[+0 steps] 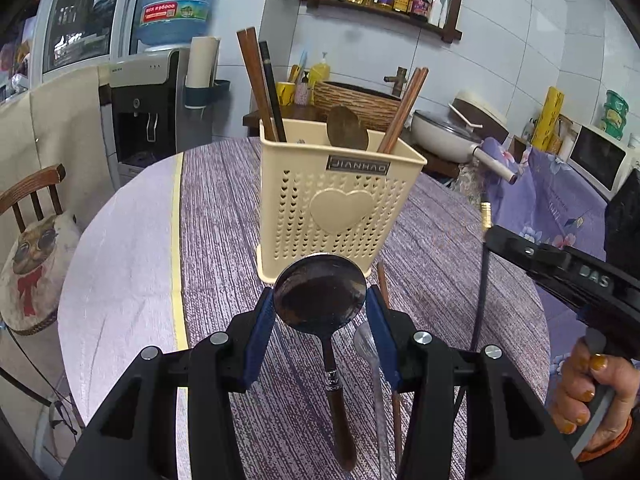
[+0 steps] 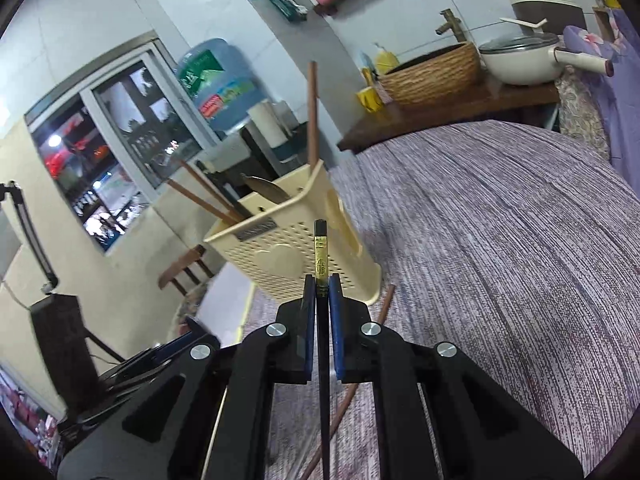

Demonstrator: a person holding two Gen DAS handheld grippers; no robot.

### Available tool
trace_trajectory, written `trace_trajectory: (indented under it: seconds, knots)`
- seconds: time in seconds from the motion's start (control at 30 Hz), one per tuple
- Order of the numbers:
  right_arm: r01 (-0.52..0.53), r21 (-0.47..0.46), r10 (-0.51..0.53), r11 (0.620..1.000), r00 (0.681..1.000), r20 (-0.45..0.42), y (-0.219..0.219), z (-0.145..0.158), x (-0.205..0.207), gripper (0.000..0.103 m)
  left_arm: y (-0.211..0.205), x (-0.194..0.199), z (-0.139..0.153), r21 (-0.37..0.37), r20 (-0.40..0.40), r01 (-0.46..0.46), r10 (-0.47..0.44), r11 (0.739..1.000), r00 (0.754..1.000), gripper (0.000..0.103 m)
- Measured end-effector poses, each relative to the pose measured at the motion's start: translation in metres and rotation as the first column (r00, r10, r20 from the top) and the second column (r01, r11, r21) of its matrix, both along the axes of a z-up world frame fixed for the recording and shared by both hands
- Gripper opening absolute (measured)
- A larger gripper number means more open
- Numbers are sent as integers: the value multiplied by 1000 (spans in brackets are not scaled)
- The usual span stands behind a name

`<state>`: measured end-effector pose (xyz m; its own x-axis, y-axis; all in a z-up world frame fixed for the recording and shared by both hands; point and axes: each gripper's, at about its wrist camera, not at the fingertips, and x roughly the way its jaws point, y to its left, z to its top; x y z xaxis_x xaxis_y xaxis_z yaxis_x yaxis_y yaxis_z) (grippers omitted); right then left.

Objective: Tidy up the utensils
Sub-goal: 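Close the left tool on a steel spoon while the right tool grasps a black gold-tipped chopstick, then carry the spoon and black chopstick upright over the cream holder with both tools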

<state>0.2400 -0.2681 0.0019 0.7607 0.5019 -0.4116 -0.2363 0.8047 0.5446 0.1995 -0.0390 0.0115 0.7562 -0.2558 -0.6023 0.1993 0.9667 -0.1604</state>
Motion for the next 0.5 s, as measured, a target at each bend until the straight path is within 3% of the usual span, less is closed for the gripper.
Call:
trace_trajectory:
  seconds: [0.17, 0.5]
  knots:
    - [-58, 13, 57, 998, 997, 60, -4, 20, -25, 8, 4, -5, 10, -2, 31, 4, -4, 1000, 999, 46]
    - [-95, -59, 102, 994, 986, 132, -2, 44, -46, 8, 6, -7, 19, -5, 57, 22, -21, 1000, 998, 45]
